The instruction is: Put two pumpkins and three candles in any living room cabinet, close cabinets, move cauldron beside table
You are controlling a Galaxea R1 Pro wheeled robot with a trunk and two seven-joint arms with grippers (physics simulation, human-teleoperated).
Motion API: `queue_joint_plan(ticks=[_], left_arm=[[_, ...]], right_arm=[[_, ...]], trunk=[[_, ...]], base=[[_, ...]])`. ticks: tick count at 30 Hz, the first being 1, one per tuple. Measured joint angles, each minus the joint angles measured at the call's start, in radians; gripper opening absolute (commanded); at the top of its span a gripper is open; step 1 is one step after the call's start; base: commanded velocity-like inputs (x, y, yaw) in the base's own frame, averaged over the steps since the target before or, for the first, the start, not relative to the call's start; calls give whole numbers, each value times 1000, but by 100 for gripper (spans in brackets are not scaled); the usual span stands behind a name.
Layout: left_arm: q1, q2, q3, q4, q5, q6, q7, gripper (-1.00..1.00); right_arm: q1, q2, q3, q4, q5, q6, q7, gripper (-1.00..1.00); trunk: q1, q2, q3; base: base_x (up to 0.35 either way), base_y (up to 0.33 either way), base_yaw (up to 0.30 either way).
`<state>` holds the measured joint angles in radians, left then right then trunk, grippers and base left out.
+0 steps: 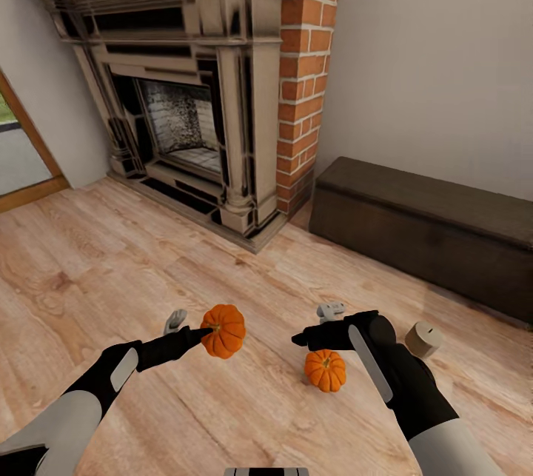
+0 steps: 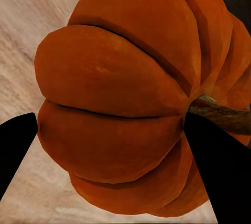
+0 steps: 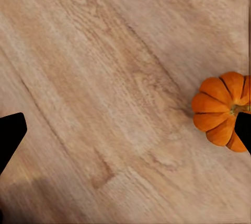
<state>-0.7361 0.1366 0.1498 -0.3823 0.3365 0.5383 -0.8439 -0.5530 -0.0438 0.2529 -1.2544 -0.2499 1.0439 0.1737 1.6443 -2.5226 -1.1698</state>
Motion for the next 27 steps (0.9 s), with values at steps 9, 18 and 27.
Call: queue_joint_plan(ticks=[9, 18, 27], left_arm=[[0, 0, 0, 0, 0, 0, 0, -100], [0, -1, 0, 0, 0, 0, 0, -100], [0, -2, 0, 0, 0, 0, 0, -100]], right_arm=[[0, 0, -1, 0, 0, 0, 1, 100], [0, 0, -2, -1, -1, 0, 2, 100], [0, 0, -3, -1, -1, 0, 2, 100]], trunk=[[0, 0, 4], [0, 0, 15], [0, 0, 28]], base=[[1, 8, -41], [0, 0, -162], [0, 0, -184]])
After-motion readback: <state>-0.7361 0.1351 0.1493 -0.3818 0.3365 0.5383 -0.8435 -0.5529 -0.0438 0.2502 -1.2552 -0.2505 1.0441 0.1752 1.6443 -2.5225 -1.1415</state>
